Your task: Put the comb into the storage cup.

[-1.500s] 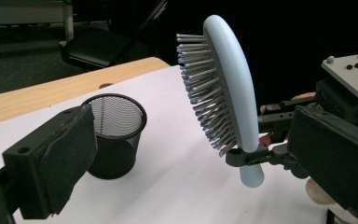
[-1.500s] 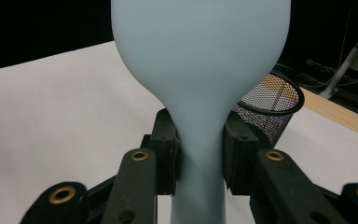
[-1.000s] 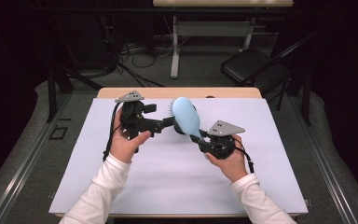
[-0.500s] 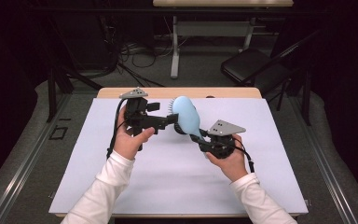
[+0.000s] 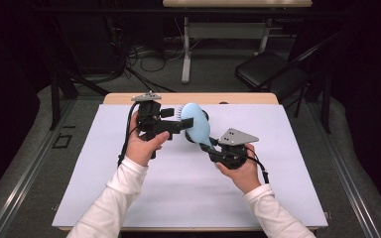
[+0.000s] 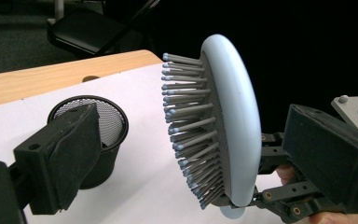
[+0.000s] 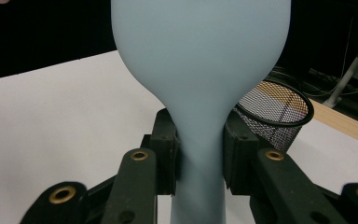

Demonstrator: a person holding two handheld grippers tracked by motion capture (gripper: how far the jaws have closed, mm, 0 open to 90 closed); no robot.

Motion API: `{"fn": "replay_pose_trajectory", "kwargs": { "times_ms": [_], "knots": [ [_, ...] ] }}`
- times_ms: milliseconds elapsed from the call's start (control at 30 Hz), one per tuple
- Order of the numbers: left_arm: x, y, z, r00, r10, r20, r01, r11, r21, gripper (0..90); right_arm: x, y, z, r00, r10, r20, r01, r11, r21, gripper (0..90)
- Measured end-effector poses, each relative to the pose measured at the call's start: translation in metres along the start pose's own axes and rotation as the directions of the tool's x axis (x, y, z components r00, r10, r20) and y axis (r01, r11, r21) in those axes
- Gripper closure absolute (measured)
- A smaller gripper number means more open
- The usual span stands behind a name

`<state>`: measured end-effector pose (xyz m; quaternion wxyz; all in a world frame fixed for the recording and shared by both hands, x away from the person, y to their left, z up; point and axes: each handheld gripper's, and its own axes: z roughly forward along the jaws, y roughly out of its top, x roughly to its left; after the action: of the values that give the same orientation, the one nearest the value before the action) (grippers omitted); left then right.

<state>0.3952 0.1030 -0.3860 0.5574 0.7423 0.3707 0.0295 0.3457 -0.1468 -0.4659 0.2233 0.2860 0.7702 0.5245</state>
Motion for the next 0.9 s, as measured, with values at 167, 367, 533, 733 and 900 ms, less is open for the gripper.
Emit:
{"fn": "replay_pose_trajectory", "kwargs": {
  "times_ms": [167, 367, 533, 733, 900],
  "knots": [
    [0.002, 0.000, 0.006, 0.9998, -0.022, 0.002, 0.022, 0.9998, -0.003, 4.9, 0.001, -0.001, 0.000, 1.0000, -0.009, 0.004, 0.009, 1.000, 0.005, 69.7],
    [0.001, -0.001, 0.010, 0.9996, -0.027, 0.000, 0.027, 0.9996, 0.002, 4.9, 0.001, 0.002, 0.002, 1.0000, 0.000, -0.001, 0.000, 1.000, -0.008, 69.7],
    [0.001, -0.003, 0.011, 0.9995, -0.030, 0.014, 0.030, 0.9995, -0.008, 4.9, 0.002, 0.003, 0.004, 0.9999, -0.003, -0.011, 0.002, 1.000, -0.016, 69.7],
    [0.001, -0.003, 0.017, 0.9991, -0.041, 0.009, 0.041, 0.9992, 0.001, 5.1, 0.004, 0.002, 0.004, 0.9999, -0.003, -0.012, 0.003, 1.000, -0.018, 69.7],
    [0.004, -0.004, 0.023, 0.9978, -0.062, 0.021, 0.062, 0.9979, 0.021, 11.1, 0.003, 0.002, 0.005, 1.0000, 0.000, -0.007, 0.000, 1.000, -0.020, 69.7]
  ]
}}
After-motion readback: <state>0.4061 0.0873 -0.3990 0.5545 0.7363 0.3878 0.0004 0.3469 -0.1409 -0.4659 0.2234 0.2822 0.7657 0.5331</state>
